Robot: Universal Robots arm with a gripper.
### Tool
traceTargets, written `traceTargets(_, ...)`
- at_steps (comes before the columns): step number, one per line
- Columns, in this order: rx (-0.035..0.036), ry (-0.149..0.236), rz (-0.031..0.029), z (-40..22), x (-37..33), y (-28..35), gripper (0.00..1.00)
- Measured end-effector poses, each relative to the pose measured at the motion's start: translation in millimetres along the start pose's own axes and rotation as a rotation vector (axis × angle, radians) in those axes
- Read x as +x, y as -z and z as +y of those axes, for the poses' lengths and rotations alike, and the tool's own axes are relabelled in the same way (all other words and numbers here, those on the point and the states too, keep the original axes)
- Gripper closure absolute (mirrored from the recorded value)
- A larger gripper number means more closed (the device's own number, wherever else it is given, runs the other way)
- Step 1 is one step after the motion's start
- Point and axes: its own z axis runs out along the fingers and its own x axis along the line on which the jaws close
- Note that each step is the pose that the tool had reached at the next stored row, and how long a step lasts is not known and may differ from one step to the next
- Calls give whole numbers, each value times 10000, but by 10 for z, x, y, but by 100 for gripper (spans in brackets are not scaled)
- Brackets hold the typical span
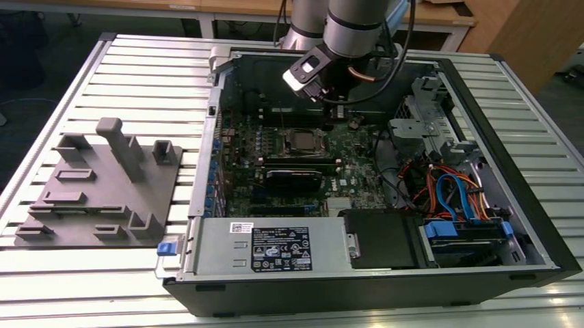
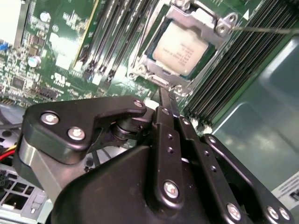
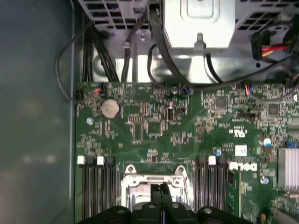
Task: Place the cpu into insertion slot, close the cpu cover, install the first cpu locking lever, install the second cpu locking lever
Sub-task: 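Close the cpu cover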
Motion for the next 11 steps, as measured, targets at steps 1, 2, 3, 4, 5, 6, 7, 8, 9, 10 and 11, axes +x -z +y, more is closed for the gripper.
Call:
traceTargets(1, -1, 0, 1, -26, 0, -3, 90)
traceTargets(2, 0, 0, 0, -52, -1, -6, 90)
traceTargets(3, 0, -1, 1, -75, -1, -9, 90)
traceTargets(4, 0, -1, 1, -97, -1, -12, 90)
traceTargets(5, -1, 0, 1, -118, -2, -16, 90)
traceTargets(6, -1, 0, 0, -136, -2, -20, 90)
traceTargets(7, -1, 1, 1, -152, -2, -24, 90)
traceTargets(8, -1, 0, 2, -168, -2, -29, 90)
traceTargets(9, -1, -1, 1, -181, -3, -33, 90)
traceTargets(10, -1, 0, 0, -192, -4, -39, 90)
traceTargets(11, 0, 1, -1, -200, -6, -46, 90)
